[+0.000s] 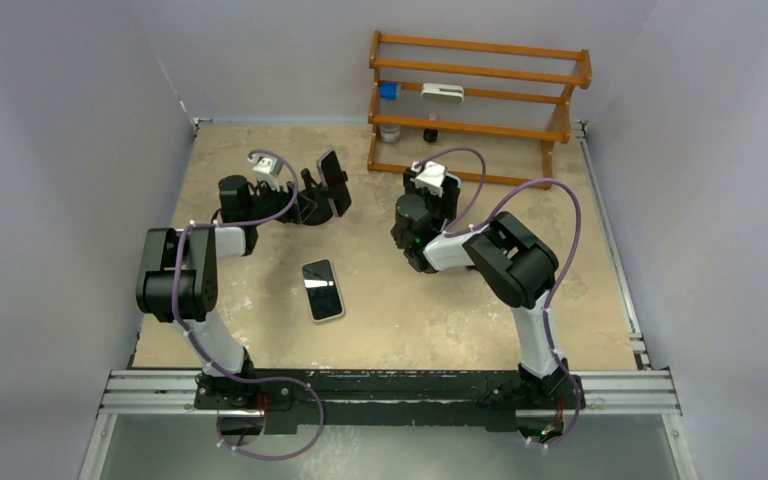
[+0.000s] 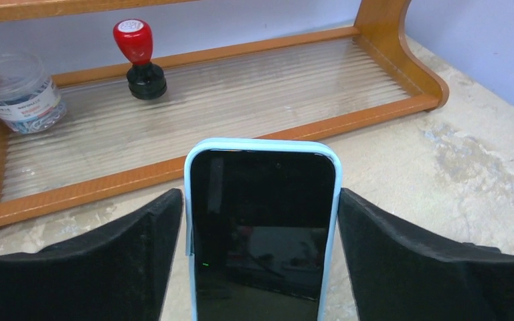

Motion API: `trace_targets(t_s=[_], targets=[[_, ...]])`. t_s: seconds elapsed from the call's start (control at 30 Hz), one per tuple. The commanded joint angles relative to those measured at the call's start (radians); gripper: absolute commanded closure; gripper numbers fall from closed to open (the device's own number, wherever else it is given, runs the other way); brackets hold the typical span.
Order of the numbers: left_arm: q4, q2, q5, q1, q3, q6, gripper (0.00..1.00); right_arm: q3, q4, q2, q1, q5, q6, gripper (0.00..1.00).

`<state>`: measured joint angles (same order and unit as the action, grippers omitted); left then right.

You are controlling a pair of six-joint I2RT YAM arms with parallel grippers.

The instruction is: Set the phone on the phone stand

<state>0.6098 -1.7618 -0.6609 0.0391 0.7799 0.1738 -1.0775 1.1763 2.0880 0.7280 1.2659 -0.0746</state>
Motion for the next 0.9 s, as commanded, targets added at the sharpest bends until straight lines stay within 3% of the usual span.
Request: trace_targets(t_s=[0.0, 0.1, 0.37, 0.6, 0.73, 0.8, 0.87], targets=[[0.024, -0.002, -0.023, 0.005, 0.034, 0.01, 0.34, -0.042, -0.028, -0.015, 0.009, 0.0, 0.067, 0.08], [0.024, -0.002, -0.023, 0.005, 0.035, 0.01, 0.34, -0.039, -0.032, -0.039, 0.01, -0.027, 0.067, 0.01], [0.023, 0.001, -0.018, 0.005, 0.032, 0.012, 0.33, 0.035, -0.008, -0.253, 0.024, -0.168, 0.025, 0.01], [0.039, 0.009, -0.003, 0.005, 0.019, 0.02, 0.33, 0.161, -0.133, -0.482, 0.082, -0.199, 0.018, 0.01], [0.062, 0.013, 0.002, 0.005, 0.008, 0.036, 0.33, 0.191, -0.343, -0.584, 0.195, -0.217, 0.049, 0.01], [0.071, 0.016, 0.018, 0.005, 0.0, 0.046, 0.33, 0.229, -0.339, -0.609, 0.275, -0.234, 0.042, 0.01], [0.079, 0.023, 0.046, 0.005, -0.009, 0.055, 0.33, 0.237, -0.407, -0.622, 0.333, -0.373, 0.113, 0.01]])
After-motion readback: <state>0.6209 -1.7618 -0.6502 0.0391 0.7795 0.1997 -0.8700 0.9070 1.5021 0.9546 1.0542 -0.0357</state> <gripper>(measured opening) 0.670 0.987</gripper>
